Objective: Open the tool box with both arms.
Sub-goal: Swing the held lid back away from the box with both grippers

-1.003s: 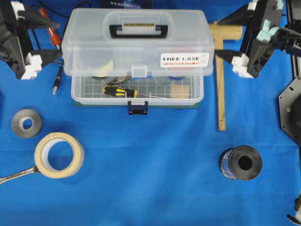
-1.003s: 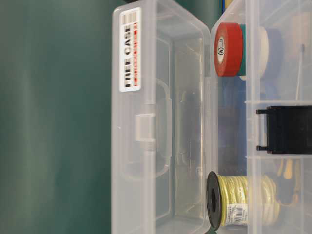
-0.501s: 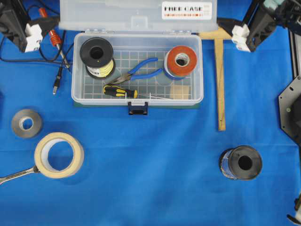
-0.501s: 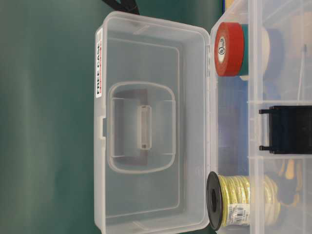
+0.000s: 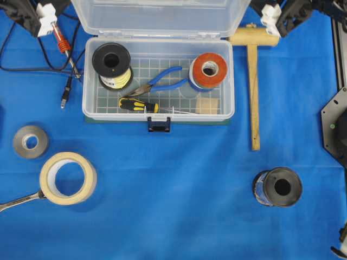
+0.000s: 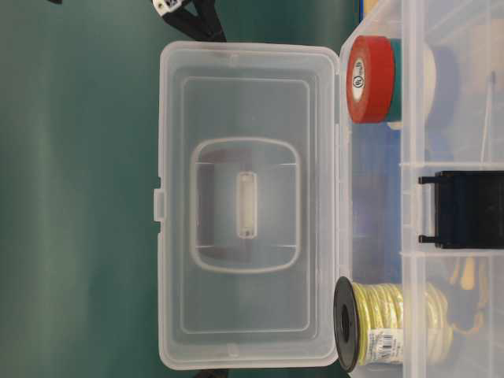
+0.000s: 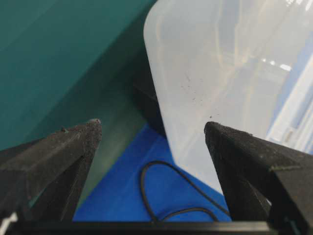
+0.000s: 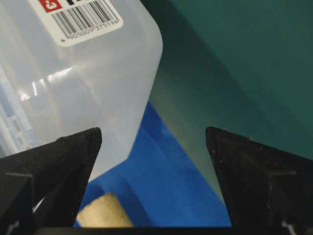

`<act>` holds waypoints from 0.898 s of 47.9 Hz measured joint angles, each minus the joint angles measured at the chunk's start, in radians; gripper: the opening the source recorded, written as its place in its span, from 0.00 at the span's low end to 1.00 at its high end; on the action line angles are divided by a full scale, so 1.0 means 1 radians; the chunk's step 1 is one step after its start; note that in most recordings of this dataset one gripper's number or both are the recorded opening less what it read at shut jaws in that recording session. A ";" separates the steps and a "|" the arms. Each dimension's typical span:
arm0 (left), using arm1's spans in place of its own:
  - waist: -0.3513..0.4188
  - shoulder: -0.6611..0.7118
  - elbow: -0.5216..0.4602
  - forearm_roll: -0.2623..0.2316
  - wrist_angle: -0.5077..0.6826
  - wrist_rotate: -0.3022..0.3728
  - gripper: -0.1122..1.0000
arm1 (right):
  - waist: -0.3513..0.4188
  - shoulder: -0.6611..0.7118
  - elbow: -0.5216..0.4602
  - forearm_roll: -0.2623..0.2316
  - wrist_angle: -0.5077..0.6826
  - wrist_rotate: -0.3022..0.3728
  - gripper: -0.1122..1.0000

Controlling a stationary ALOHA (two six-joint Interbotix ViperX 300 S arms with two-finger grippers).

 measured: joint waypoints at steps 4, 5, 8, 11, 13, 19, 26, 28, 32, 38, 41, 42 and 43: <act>0.020 0.018 -0.009 -0.002 -0.003 0.000 0.94 | -0.012 0.018 -0.012 -0.005 -0.003 0.000 0.89; 0.025 0.023 -0.011 -0.002 -0.005 0.000 0.94 | -0.017 0.023 -0.015 -0.006 -0.003 0.000 0.89; 0.040 0.032 -0.015 -0.002 -0.006 0.000 0.94 | -0.026 0.038 -0.025 -0.006 -0.003 0.000 0.89; 0.052 0.044 -0.021 -0.002 -0.008 0.002 0.94 | -0.034 0.049 -0.032 -0.006 -0.005 0.000 0.89; 0.063 0.051 -0.023 -0.002 -0.009 0.000 0.94 | -0.040 0.055 -0.038 -0.006 -0.005 0.000 0.89; 0.091 0.075 -0.025 -0.002 -0.009 0.003 0.94 | -0.054 0.074 -0.048 -0.008 -0.006 0.002 0.89; 0.115 0.094 -0.031 -0.002 -0.008 0.002 0.94 | -0.069 0.091 -0.051 -0.008 -0.006 0.002 0.89; 0.118 0.098 -0.031 -0.002 -0.009 0.003 0.94 | -0.071 0.095 -0.051 -0.008 -0.006 -0.002 0.89; 0.121 0.106 -0.034 -0.002 -0.009 0.003 0.94 | -0.077 0.101 -0.051 -0.008 -0.006 0.000 0.89; 0.124 0.110 -0.035 -0.002 -0.008 0.003 0.94 | -0.071 0.101 -0.051 -0.008 -0.006 0.000 0.89; 0.124 0.110 -0.034 -0.002 -0.009 0.003 0.94 | -0.072 0.101 -0.051 -0.008 -0.005 0.000 0.89; 0.124 0.110 -0.034 -0.002 -0.008 0.003 0.94 | -0.074 0.101 -0.051 -0.008 -0.003 0.000 0.89; 0.126 0.109 -0.035 -0.002 -0.008 0.003 0.94 | -0.074 0.100 -0.051 -0.008 -0.003 0.000 0.89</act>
